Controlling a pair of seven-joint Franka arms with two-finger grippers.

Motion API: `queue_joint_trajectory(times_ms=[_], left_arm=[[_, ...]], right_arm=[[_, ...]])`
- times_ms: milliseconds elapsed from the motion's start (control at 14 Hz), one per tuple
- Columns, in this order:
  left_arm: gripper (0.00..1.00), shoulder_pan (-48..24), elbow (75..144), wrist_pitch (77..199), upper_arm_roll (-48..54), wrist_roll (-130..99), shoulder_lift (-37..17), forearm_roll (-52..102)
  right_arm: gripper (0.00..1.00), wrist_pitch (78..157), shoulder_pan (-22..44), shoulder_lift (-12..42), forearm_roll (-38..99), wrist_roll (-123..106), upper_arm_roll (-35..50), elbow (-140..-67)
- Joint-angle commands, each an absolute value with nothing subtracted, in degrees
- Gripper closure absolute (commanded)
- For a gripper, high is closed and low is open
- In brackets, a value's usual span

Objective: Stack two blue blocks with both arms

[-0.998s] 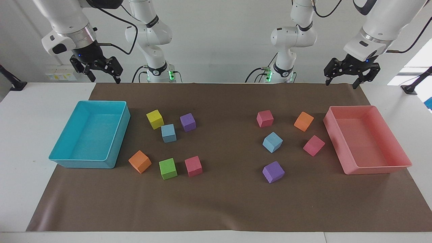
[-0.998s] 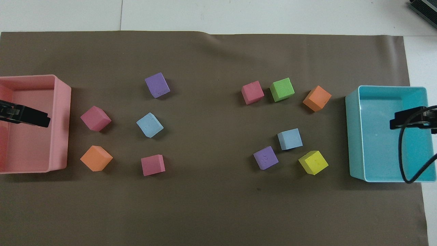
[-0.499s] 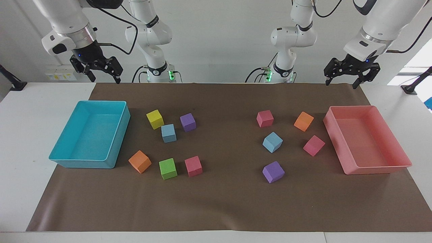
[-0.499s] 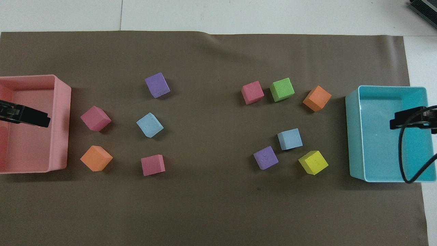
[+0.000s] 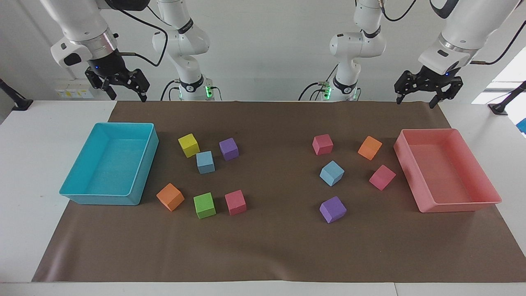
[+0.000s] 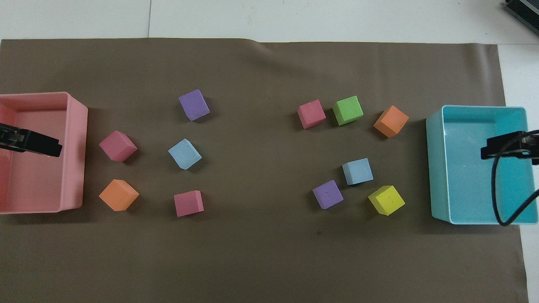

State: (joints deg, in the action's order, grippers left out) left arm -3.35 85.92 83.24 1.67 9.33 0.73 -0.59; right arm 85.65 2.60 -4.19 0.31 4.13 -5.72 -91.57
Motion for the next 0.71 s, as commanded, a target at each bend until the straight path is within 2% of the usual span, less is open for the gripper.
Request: queue_joint_trajectory(times_ms=[0,356,499,641], left_arm=[[0.00,-3.08,87.01,82.88,1.76,10.02,1.67,0.09],[0.00,-3.08,87.01,82.88,1.76,10.02,1.67,0.09],[0.00,-3.08,87.01,82.88,1.76,10.02,1.67,0.09],[0.00,-3.08,87.01,82.88,1.76,10.02,1.67,0.09]], right_arm=[[0.00,86.04,1.93,-5.18,0.62,2.81,-5.54,-92.46],[0.00,90.79,4.91,-5.02,1.05,3.69,-4.83,-96.15],[0.00,96.99,7.28,-4.22,1.14,4.30,-4.75,-99.73],[0.00,102.90,10.00,-1.07,1.23,5.36,-4.83,-101.95]])
